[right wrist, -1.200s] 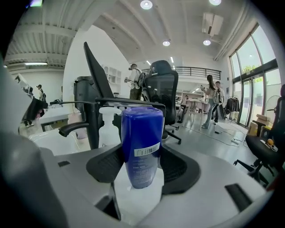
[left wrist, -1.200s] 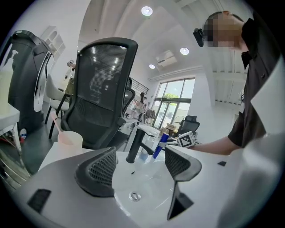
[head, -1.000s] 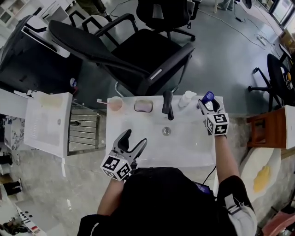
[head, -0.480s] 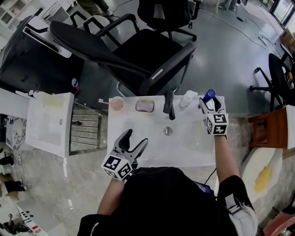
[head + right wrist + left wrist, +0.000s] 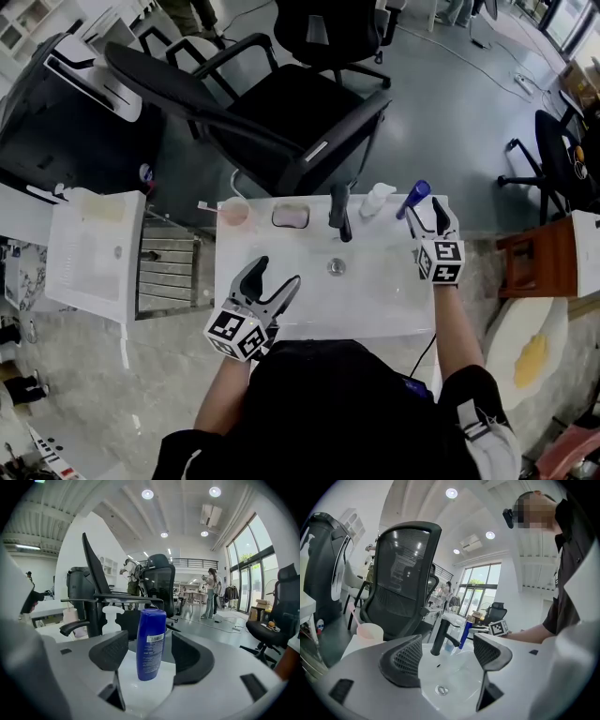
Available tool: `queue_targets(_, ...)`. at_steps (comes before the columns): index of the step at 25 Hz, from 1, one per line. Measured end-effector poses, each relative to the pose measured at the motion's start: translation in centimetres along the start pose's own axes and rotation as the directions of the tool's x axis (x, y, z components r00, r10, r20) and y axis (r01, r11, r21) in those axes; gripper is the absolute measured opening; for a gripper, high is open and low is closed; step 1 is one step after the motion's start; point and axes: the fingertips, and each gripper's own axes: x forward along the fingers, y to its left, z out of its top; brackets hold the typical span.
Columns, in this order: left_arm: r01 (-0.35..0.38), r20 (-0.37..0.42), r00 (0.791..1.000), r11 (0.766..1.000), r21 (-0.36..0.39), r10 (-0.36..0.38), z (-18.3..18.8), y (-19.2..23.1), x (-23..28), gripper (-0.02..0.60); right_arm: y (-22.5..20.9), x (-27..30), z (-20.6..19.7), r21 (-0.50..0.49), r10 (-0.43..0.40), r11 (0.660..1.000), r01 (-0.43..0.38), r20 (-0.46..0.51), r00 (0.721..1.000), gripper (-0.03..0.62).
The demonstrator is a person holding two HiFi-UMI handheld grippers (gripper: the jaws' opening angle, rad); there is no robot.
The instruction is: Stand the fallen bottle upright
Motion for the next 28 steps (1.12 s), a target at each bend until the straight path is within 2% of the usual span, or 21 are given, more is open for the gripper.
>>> queue_targets(9,0.048,0.024,0.999,0.999,0.019,-0.048,0.9,0.4,-0.5,0.356,4.7,-5.1,2.4,0.043,0.032,0.998,-0.035,0.056,0.998,0.296)
queue_targets(13,0.066,0.024,0.997,0.997,0.03,-0.067,1.1,0.6,-1.1,0.34,7.7,-6.4,3.2,0.032,0.045,0.998,-0.048,0.091,0.995,0.248)
queue_targets(16,0.03,0.047,0.998,0.998,0.063,-0.033,1.5,1.4,-2.1,0.271,9.7,-7.3,3.9,0.058,0.021,0.998,-0.029,0.127,0.992,0.206)
queue_targets(18,-0.011,0.069,0.998,0.996,0.086,0.005,1.9,2.2,-2.9,0.231,10.8,-7.9,4.2,0.067,-0.009,0.998,0.0,0.145,0.989,0.156)
queue_targets(22,-0.062,0.064,0.997,0.978,0.198,0.05,2.1,3.2,-4.0,0.165,13.3,-8.4,4.4,0.093,-0.008,0.996,-0.007,0.158,0.987,0.107)
queue_targets(28,-0.098,0.108,0.991,0.981,0.166,0.081,2.7,4.6,-5.2,0.076,16.4,-8.9,5.2,0.101,0.038,0.993,-0.058,0.188,0.981,0.047)
